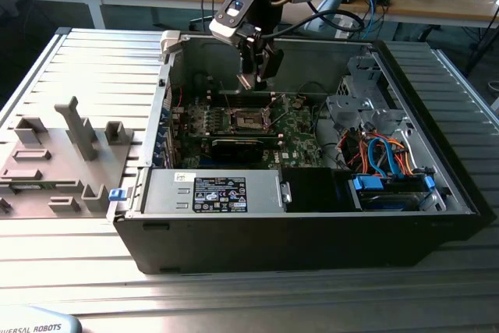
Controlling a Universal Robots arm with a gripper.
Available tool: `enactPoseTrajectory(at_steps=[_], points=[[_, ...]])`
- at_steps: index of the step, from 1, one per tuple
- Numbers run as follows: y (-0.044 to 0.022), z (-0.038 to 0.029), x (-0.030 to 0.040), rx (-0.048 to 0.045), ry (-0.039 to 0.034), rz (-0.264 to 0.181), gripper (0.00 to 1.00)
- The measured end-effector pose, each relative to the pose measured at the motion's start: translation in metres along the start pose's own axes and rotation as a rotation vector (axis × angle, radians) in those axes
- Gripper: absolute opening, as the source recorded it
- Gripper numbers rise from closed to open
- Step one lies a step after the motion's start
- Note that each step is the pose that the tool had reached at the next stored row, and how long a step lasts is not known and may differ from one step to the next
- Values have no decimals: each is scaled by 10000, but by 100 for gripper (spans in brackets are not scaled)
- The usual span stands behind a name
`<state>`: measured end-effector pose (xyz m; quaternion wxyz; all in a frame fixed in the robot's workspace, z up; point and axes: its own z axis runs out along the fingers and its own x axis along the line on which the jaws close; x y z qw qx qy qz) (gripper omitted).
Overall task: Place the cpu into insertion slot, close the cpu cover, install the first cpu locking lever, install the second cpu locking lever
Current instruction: 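Place the cpu into insertion slot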
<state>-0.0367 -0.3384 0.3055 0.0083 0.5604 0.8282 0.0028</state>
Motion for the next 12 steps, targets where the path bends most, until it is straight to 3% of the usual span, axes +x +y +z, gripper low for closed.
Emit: enactPoseTrajectory(at_steps=[12], points=[[0,4,0,1,-1,85,54]])
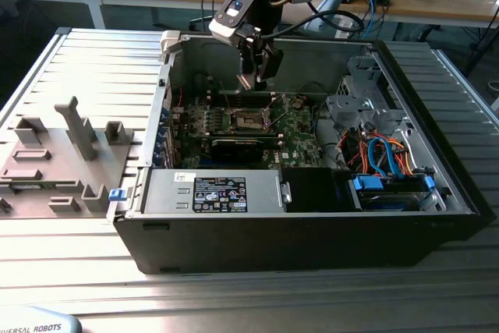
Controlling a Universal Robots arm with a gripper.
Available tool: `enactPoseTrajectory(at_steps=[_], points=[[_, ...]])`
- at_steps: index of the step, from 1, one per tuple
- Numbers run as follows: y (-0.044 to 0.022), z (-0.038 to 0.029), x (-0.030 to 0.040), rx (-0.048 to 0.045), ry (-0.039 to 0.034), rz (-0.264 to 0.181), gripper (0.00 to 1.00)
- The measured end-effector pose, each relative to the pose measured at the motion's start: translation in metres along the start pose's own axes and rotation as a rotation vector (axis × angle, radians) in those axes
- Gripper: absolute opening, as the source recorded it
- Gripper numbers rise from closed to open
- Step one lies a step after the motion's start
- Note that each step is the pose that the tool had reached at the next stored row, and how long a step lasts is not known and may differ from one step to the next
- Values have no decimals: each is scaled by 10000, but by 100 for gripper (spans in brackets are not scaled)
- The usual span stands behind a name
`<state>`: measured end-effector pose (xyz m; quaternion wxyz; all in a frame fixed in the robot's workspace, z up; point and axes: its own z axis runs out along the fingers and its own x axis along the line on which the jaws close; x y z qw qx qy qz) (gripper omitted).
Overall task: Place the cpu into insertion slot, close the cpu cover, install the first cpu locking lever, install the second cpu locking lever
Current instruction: 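Place the cpu into insertion slot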
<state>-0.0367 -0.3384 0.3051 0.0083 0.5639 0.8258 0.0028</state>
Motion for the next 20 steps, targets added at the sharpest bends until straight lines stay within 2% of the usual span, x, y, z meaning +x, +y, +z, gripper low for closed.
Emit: enactPoseTrajectory(at_steps=[20], points=[[0,9,0,1,-2,158,54]])
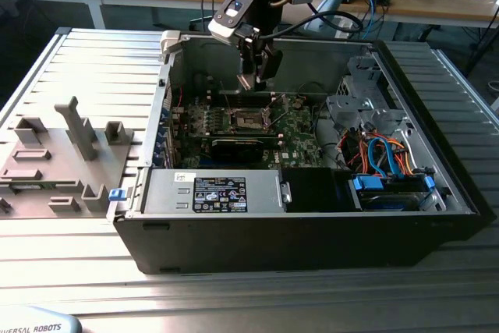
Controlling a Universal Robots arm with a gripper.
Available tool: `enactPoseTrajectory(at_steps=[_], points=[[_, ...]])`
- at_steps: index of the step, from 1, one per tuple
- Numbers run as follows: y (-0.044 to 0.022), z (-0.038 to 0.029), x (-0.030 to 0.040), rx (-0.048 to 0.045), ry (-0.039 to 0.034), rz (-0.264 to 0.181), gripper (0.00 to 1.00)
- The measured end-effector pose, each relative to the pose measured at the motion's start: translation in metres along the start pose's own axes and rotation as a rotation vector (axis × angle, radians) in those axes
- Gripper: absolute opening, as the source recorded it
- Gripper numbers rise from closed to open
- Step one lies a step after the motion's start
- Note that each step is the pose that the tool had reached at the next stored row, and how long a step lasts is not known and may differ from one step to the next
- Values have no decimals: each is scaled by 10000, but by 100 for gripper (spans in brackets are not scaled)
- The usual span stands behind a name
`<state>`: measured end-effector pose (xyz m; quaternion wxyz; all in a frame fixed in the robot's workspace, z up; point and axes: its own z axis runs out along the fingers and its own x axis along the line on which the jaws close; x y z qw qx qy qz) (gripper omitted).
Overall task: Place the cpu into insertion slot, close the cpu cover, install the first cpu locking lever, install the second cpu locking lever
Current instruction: 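Place the cpu into insertion slot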
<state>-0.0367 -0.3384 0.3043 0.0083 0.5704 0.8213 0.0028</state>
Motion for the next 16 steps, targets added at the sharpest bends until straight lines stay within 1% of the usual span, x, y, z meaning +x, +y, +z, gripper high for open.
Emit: enactPoseTrajectory(at_steps=[16], points=[[0,6,0,2,-2,164,54]])
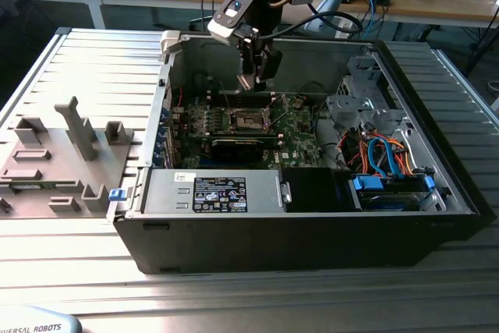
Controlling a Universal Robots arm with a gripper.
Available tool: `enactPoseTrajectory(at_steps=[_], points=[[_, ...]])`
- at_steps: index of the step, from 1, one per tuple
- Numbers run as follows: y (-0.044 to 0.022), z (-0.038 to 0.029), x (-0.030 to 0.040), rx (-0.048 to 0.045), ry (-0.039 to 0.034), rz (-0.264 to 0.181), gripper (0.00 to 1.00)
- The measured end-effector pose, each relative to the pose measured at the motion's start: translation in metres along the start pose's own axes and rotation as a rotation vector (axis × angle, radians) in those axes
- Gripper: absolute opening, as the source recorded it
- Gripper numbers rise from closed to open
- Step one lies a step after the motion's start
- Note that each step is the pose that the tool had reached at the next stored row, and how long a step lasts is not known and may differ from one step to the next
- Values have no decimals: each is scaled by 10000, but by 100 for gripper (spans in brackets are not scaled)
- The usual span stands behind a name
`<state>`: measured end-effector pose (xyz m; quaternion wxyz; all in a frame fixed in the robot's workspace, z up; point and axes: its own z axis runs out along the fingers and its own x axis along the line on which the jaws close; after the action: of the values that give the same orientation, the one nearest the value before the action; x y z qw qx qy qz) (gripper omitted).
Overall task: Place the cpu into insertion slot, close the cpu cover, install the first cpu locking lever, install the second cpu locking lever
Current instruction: 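Place the cpu into insertion slot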
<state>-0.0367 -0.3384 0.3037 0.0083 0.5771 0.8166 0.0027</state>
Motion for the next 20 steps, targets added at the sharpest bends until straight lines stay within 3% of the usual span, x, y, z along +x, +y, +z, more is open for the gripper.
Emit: enactPoseTrajectory(at_steps=[20], points=[[0,6,0,4,-5,379,54]])
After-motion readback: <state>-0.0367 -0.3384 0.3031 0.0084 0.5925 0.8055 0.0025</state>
